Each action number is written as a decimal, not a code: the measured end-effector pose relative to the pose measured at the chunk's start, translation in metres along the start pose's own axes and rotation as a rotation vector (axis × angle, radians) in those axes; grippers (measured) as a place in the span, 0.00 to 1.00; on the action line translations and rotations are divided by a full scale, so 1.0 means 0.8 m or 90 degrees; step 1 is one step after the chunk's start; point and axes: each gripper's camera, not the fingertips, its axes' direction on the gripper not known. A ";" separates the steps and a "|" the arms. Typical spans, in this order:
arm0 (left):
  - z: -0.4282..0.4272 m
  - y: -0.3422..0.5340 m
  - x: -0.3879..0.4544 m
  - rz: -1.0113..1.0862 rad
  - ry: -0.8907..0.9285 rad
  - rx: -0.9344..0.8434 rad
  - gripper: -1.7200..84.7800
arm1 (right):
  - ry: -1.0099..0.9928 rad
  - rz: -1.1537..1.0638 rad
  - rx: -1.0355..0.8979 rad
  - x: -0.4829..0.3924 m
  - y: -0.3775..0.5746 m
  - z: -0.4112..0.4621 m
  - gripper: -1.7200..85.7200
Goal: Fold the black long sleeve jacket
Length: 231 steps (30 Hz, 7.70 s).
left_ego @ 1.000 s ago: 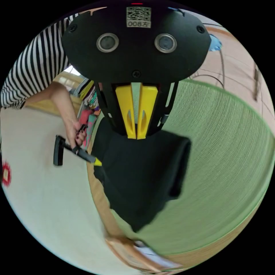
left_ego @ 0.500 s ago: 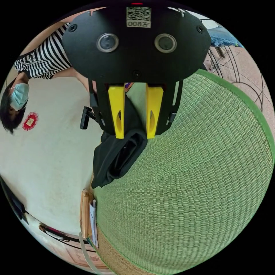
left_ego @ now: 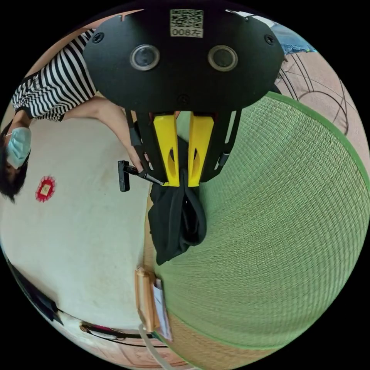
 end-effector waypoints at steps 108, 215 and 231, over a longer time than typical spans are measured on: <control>0.959 0.115 0.072 0.506 -0.399 -0.458 0.02 | -0.213 0.001 0.140 0.568 0.257 0.167 0.02; 1.470 0.170 0.146 0.332 0.317 -0.504 0.15 | -0.399 0.037 0.651 1.187 1.023 -0.106 0.04; 1.907 0.341 -0.015 0.303 0.006 -0.575 0.15 | -0.349 0.346 0.403 1.420 1.125 0.042 0.05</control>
